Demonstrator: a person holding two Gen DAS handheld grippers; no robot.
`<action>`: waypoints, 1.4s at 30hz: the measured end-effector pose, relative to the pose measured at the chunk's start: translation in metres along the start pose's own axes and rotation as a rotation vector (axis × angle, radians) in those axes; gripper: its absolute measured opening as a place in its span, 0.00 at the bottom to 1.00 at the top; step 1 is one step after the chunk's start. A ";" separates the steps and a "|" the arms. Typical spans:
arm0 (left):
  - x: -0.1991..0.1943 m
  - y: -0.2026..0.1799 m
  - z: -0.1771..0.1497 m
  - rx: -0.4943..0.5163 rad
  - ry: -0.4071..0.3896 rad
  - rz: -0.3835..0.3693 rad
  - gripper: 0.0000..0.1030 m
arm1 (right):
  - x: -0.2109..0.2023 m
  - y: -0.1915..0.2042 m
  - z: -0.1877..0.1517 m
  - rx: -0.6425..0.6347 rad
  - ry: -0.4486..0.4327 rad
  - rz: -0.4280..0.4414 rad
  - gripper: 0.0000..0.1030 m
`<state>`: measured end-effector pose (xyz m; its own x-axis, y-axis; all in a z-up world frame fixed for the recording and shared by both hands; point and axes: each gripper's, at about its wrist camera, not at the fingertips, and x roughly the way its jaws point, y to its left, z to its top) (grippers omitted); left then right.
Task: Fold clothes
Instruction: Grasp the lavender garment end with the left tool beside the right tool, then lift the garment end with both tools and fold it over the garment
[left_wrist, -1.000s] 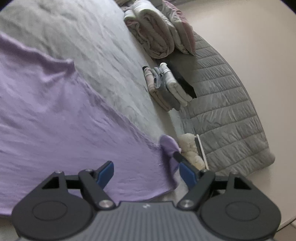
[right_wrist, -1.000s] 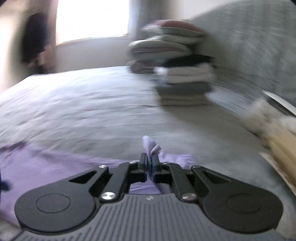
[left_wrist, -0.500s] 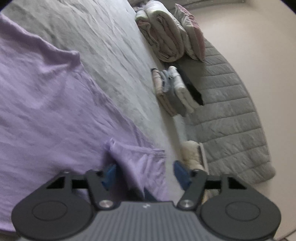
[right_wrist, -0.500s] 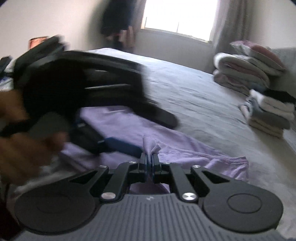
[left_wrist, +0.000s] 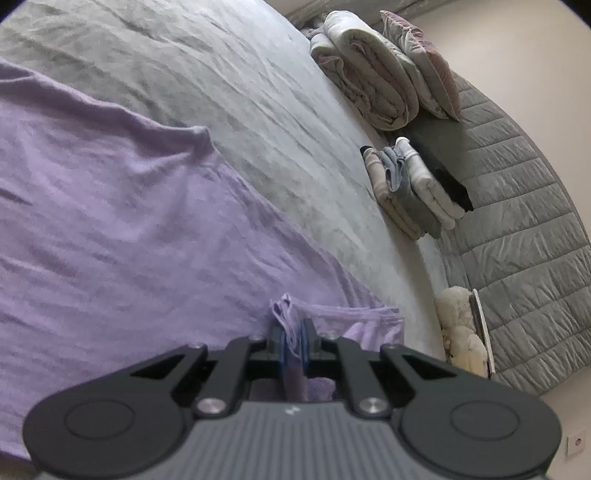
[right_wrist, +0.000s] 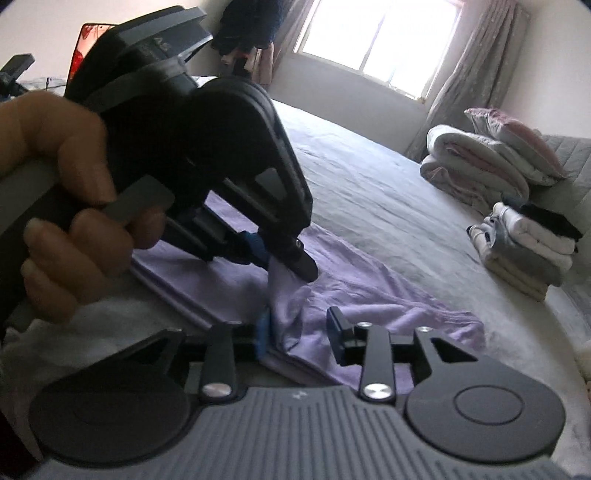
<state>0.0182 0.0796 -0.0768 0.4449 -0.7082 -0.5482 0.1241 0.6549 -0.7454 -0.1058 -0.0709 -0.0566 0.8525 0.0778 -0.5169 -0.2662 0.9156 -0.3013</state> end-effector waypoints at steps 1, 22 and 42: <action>-0.001 0.001 0.000 0.000 0.005 0.002 0.08 | 0.001 -0.002 0.000 0.017 0.004 0.011 0.36; -0.073 -0.019 0.019 0.234 -0.190 0.225 0.01 | -0.004 0.024 0.047 0.223 -0.092 0.187 0.05; -0.199 0.104 0.071 0.058 -0.378 0.410 0.01 | 0.051 0.170 0.128 0.284 -0.103 0.504 0.05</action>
<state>0.0053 0.3075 -0.0181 0.7524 -0.2559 -0.6069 -0.0824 0.8777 -0.4722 -0.0503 0.1393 -0.0313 0.6954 0.5557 -0.4557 -0.5310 0.8246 0.1952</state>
